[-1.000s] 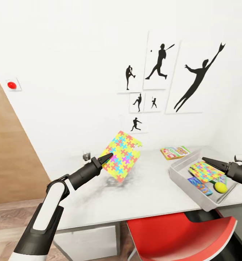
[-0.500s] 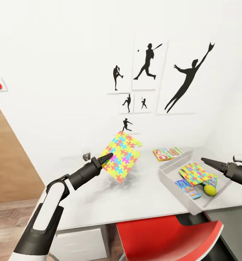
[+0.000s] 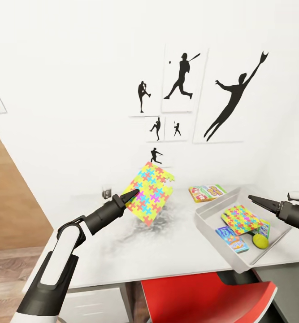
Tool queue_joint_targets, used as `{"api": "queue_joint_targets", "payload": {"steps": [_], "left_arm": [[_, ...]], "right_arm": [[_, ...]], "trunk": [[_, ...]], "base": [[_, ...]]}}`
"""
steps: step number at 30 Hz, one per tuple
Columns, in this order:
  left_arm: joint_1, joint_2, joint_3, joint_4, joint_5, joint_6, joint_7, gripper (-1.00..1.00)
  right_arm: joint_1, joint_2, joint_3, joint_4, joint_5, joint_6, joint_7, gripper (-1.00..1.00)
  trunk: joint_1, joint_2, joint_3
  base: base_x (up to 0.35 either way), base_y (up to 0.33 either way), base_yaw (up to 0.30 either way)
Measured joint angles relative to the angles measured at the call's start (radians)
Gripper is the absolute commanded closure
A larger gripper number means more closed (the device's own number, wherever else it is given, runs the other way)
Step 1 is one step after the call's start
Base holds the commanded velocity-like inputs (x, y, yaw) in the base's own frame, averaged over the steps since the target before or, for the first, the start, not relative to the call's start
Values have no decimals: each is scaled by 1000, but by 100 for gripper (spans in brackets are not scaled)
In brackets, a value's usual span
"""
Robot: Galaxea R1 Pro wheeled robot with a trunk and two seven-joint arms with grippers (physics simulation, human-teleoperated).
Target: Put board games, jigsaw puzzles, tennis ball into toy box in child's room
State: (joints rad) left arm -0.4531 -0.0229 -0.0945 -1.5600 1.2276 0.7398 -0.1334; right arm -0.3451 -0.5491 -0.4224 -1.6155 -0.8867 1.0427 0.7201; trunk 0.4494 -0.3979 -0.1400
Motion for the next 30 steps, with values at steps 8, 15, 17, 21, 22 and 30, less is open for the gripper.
{"api": "queue_joint_targets", "payload": {"steps": [8,15,17,21,22,30], "left_arm": [[0,0,2,-8,0,0,-1,100],[1,0,1,-12,0,0,-1,100],[1,0,1,-13,0,0,-1,100],[1,0,0,-13,-1,-5,-2,100],[1,0,0,-13,-1,-5,-2,100],[4,0,1,-14,0,-19,-2,100]], "right_arm": [[1,-1,0,0,0,0,0,-100],[1,0,0,0,0,0,0,-100],[1,0,0,0,0,0,0,-100],[1,-1,0,0,0,0,0,-100],[1,-1,0,0,0,0,0,-100],[1,0,0,0,0,0,0,-100]], "trunk": [[0,0,0],[0,0,0],[0,0,0],[0,0,0],[0,0,0],[0,0,2]], "base": [[3,-136,2],[1,-248,0],[0,-269,0],[0,-272,0],[0,-274,0],[0,-73,0]]}}
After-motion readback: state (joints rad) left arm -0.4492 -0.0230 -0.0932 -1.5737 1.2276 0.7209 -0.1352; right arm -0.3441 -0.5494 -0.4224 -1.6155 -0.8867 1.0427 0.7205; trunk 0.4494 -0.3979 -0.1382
